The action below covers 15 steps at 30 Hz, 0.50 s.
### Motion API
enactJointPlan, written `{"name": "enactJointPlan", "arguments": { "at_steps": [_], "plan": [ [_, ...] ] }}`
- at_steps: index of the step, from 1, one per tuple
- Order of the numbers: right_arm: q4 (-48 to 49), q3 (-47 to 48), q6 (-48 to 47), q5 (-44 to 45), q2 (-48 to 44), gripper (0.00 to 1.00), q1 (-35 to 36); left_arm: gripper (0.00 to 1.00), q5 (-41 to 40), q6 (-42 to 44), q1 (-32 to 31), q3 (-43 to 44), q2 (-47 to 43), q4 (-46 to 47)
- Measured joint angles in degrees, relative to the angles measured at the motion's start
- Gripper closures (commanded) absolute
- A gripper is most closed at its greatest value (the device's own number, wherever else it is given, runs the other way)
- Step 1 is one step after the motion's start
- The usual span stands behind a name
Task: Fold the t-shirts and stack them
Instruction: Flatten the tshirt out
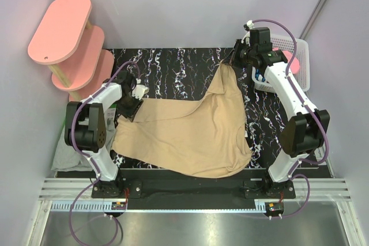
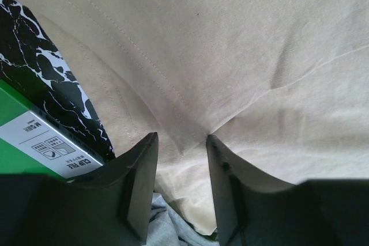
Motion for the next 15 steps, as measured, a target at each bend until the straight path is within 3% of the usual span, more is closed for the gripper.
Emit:
{"name": "enactJointPlan", "arguments": {
  "at_steps": [2, 3, 4, 15],
  "plan": [
    [0.0, 0.0, 0.0, 0.0, 0.0, 1.0, 0.0, 0.83, 0.0, -0.1, 0.0, 0.0, 0.1, 0.1],
    [0.0, 0.0, 0.0, 0.0, 0.0, 1.0, 0.0, 0.97, 0.0, -0.3, 0.0, 0.0, 0.1, 0.0],
    [0.0, 0.0, 0.0, 0.0, 0.0, 1.0, 0.0, 1.0, 0.0, -0.2, 0.0, 0.0, 0.1, 0.1],
    [0.0, 0.0, 0.0, 0.0, -0.1, 1.0, 0.0, 1.0, -0.4, -0.3, 0.0, 0.0, -0.1, 0.2]
  ]
}}
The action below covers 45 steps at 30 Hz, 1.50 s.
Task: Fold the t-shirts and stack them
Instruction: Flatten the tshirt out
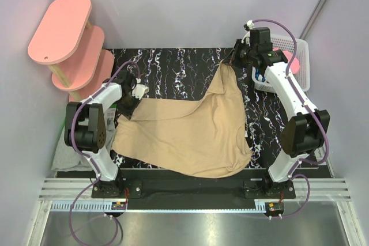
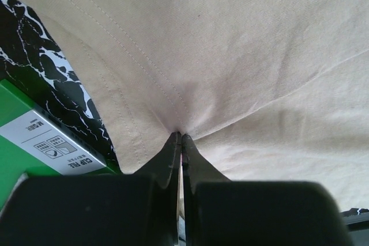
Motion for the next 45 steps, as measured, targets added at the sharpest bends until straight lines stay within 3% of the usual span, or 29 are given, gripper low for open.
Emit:
{"name": "enactJointPlan", "arguments": {
  "at_steps": [5, 10, 16, 22, 27, 32, 35, 39, 45],
  "plan": [
    [-0.4, 0.0, 0.0, 0.0, -1.2, 1.0, 0.0, 1.0, -0.5, 0.0, 0.1, 4.4, -1.1, -3.5],
    [-1.3, 0.0, 0.0, 0.0, -6.4, 1.0, 0.0, 1.0, -1.0, -0.5, 0.3, 18.1, -7.0, -6.3],
    [-4.2, 0.5, 0.0, 0.3, -20.3, 1.0, 0.0, 1.0, -1.9, -0.9, 0.3, 30.4, -21.8, -9.6],
    [-7.5, 2.9, -0.2, 0.7, -37.7, 1.0, 0.1, 1.0, -2.4, -0.8, 0.4, 33.9, -36.2, -15.6],
    [-13.1, 13.7, 0.0, 0.7, -46.1, 1.0, 0.1, 1.0, -1.6, -0.7, 0.4, 41.0, -43.6, -23.6],
    [-16.9, 28.2, 0.4, 0.7, -47.6, 1.0, 0.1, 1.0, 0.0, -0.9, 0.3, 52.4, -48.0, -29.1],
    [-18.8, 32.2, 0.9, 1.3, -47.6, 1.0, 0.1, 1.0, 0.3, -1.6, 0.4, 56.6, -49.2, -30.0],
    [-22.7, 32.3, 1.1, 4.3, -46.2, 1.0, 0.1, 1.0, 0.2, -2.1, 0.4, 53.4, -49.6, -29.4],
    [-24.5, 28.4, 0.9, 12.0, -34.9, 1.0, 0.1, 1.0, -1.4, -1.4, 0.4, 29.2, -46.6, -21.1]
  ]
}}
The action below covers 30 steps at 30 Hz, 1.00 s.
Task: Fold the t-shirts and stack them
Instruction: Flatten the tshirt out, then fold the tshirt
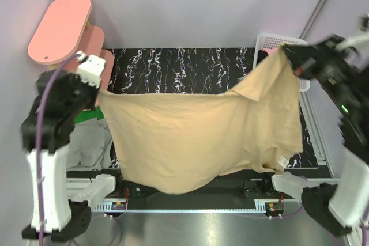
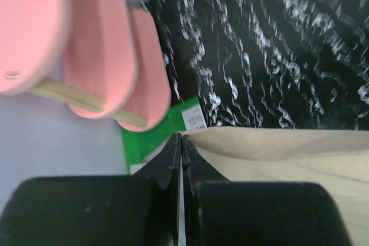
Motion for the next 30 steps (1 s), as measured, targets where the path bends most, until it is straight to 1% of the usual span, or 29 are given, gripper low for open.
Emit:
{"name": "enactJointPlan", "arguments": {
  "at_steps": [2, 4, 8, 9, 11, 13, 15, 18, 21, 23, 26, 30],
  "plan": [
    [0.4, -2.1, -0.2, 2.7, 6.3, 1.0, 0.0, 1.0, -1.1, 0.9, 0.0, -5.6, 5.2, 3.2],
    [1.7, -3.7, -0.2, 4.2, 13.3, 1.0, -0.3, 1.0, -2.7, 1.9, 0.0, -8.9, 12.1, 7.5],
    [4.8, -5.0, 0.4, 3.4, 30.2, 1.0, -3.1, 1.0, -6.8, 4.6, 0.3, -8.8, 29.5, 15.5],
    [5.1, -4.9, 0.6, 3.0, 33.6, 1.0, -3.9, 1.0, -8.1, 5.5, 0.4, -7.0, 34.7, 16.3],
    [5.2, -3.3, 1.0, 2.1, 41.5, 1.0, -5.5, 1.0, -9.7, 6.5, 0.5, -4.3, 41.5, 17.6],
    [4.9, -1.0, 1.5, 1.1, 48.5, 1.0, -6.6, 1.0, -11.9, 8.3, 0.6, 1.2, 50.1, 18.8],
    [4.6, 2.1, 1.9, -0.1, 54.1, 1.0, -7.5, 1.0, -13.8, 10.0, 0.7, 7.1, 58.1, 20.1],
    [4.2, 8.2, 2.8, -1.8, 60.1, 1.0, -8.1, 1.0, -15.9, 11.8, 0.8, 14.3, 66.1, 20.8],
    [4.0, 15.0, 3.4, -3.1, 63.9, 1.0, -8.3, 1.0, -17.5, 12.9, 1.0, 20.1, 71.0, 21.0],
    [4.0, 17.6, 3.6, -3.8, 65.0, 1.0, -8.3, 1.0, -18.6, 13.6, 1.2, 23.3, 73.3, 21.5],
    [4.0, 18.1, 3.8, -5.1, 65.2, 1.0, -8.3, 1.0, -19.1, 13.8, 1.4, 24.1, 73.7, 22.0],
    [4.6, 14.3, 3.9, -6.3, 64.6, 1.0, -8.3, 1.0, -19.0, 13.6, 1.6, 22.9, 73.4, 22.4]
  ]
}}
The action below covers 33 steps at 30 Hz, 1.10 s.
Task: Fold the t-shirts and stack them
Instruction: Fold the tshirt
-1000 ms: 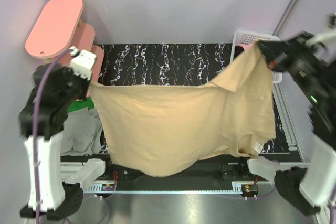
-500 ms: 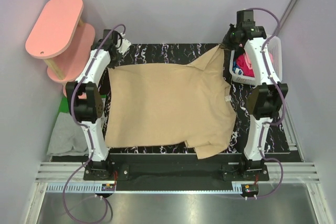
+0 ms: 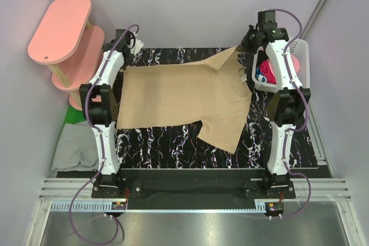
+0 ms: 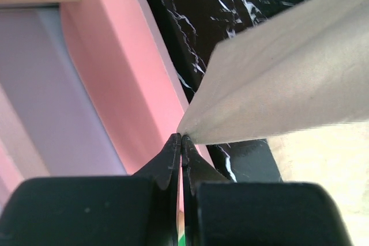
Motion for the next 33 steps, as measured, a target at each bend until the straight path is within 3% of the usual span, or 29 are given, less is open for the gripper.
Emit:
{"name": "enactJointPlan", "arguments": {
  "at_steps": [11, 22, 24, 25, 26, 27, 29, 32, 33],
  "plan": [
    [2.3, -28.8, -0.1, 0.1, -12.7, 1.0, 0.0, 1.0, 2.2, -2.0, 0.0, -14.4, -9.2, 0.1],
    [6.5, -38.2, -0.5, 0.1, -26.1, 0.99, 0.0, 1.0, 3.5, -3.2, 0.0, -22.8, -16.7, 2.1],
    [6.9, -40.9, -0.7, 0.1, -27.2, 0.89, 0.0, 1.0, 4.0, -3.5, 0.0, -26.0, -18.2, 2.3],
    [7.1, -42.1, -0.7, 0.1, -27.2, 0.79, 0.0, 1.0, 4.3, -3.6, 0.0, -27.7, -18.9, 2.4],
    [7.1, -42.9, -0.7, 0.1, -27.2, 0.57, 0.0, 0.94, 4.7, -3.7, 0.0, -29.2, -19.3, 2.4],
    [7.2, -44.4, -0.9, 0.1, -27.1, 0.47, 0.0, 0.62, 5.0, -3.7, 0.0, -30.9, -19.4, 2.6],
    [6.8, -45.9, -0.6, 0.0, -26.6, 0.38, 0.0, 0.44, 5.3, -3.6, 0.0, -33.1, -19.4, 2.6],
    [6.5, -46.1, -0.5, -0.1, -25.2, 0.29, 0.0, 0.22, 5.4, -4.0, 0.2, -34.9, -19.4, 1.9],
    [6.4, -46.1, -0.3, -0.1, -24.8, 0.29, 0.0, 0.1, 5.3, -4.3, 0.3, -34.9, -19.4, 1.8]
  ]
}}
